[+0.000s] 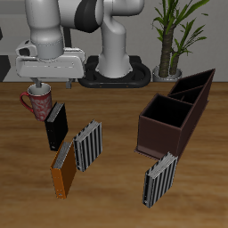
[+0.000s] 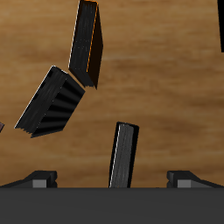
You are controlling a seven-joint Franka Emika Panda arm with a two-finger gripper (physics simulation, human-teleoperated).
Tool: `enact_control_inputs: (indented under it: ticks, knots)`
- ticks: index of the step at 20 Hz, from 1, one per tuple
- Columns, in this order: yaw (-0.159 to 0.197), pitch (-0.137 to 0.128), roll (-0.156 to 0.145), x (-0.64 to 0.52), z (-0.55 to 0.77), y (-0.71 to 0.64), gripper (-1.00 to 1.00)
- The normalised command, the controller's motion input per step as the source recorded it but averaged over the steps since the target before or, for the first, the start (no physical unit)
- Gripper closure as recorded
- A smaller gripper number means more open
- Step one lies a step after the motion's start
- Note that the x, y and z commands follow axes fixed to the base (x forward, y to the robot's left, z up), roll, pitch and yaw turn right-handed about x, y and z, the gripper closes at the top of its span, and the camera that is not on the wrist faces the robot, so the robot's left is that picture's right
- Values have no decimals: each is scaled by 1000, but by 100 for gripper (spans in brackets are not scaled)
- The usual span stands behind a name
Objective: Place the black book into the left desk caddy's left compartment
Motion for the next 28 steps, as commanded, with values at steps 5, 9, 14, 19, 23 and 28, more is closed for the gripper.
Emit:
enact_control_inputs:
  ticks: [5, 9, 14, 19, 23, 28]
  knots:
    - [-23, -4, -30, -92, -277, -230, -100]
    - [-8, 0, -45, -60, -412, -154, -100]
    - [9, -6, 1, -129, -561, 11, -100]
    - [-1, 18, -11, -30, -415, 27, -100]
    - [-1, 40, -9, 19, -308, -33, -100]
    - [-21, 46, -28, 61, -324, -122, -100]
